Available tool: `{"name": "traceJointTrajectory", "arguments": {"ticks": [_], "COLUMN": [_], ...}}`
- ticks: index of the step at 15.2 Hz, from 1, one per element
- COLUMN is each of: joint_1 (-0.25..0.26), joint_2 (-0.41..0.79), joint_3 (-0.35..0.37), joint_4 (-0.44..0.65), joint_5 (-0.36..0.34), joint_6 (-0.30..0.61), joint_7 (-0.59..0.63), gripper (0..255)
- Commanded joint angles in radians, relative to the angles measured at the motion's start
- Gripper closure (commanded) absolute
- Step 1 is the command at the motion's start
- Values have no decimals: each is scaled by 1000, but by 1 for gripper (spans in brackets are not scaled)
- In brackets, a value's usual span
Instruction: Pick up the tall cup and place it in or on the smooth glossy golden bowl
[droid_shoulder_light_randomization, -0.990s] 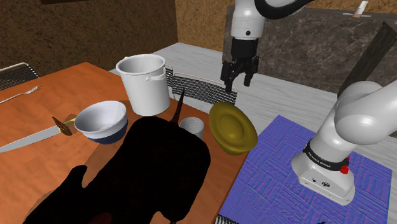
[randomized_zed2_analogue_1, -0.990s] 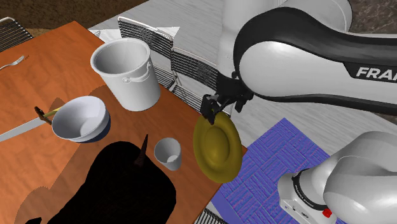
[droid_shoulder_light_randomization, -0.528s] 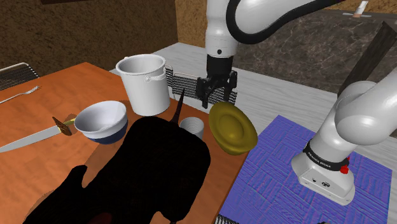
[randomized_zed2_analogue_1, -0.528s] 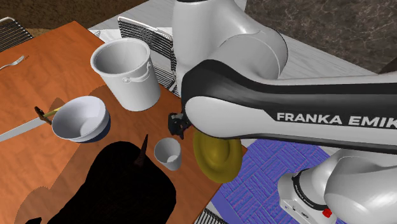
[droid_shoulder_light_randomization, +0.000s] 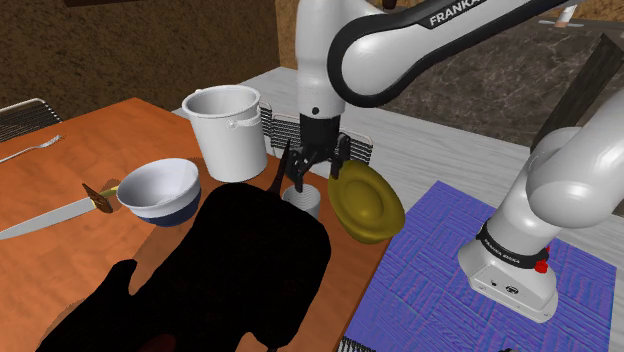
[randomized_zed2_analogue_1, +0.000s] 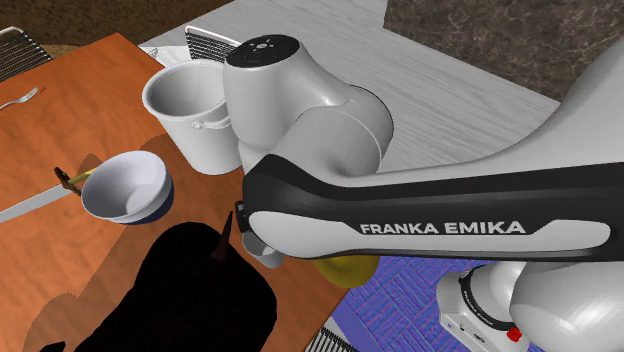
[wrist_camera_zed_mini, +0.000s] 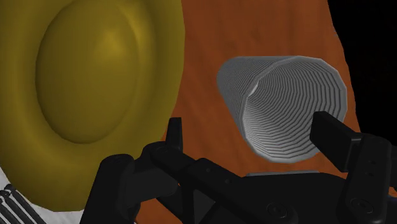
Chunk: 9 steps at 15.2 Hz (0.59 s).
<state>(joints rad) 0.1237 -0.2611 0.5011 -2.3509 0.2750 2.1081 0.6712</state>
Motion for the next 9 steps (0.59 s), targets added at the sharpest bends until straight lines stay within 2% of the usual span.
{"name": "traceJointTrajectory", "arguments": {"ticks": [1, 4, 9], "joint_1": [0, 1, 1], "joint_2": [19, 39, 39], "joint_3": [8, 16, 16], "joint_4": [-14, -33, -33], "joint_5": [-3, -5, -5], "joint_6": [34, 72, 72], "joint_7": [4, 8, 8], "gripper": [0, 0, 0]}}
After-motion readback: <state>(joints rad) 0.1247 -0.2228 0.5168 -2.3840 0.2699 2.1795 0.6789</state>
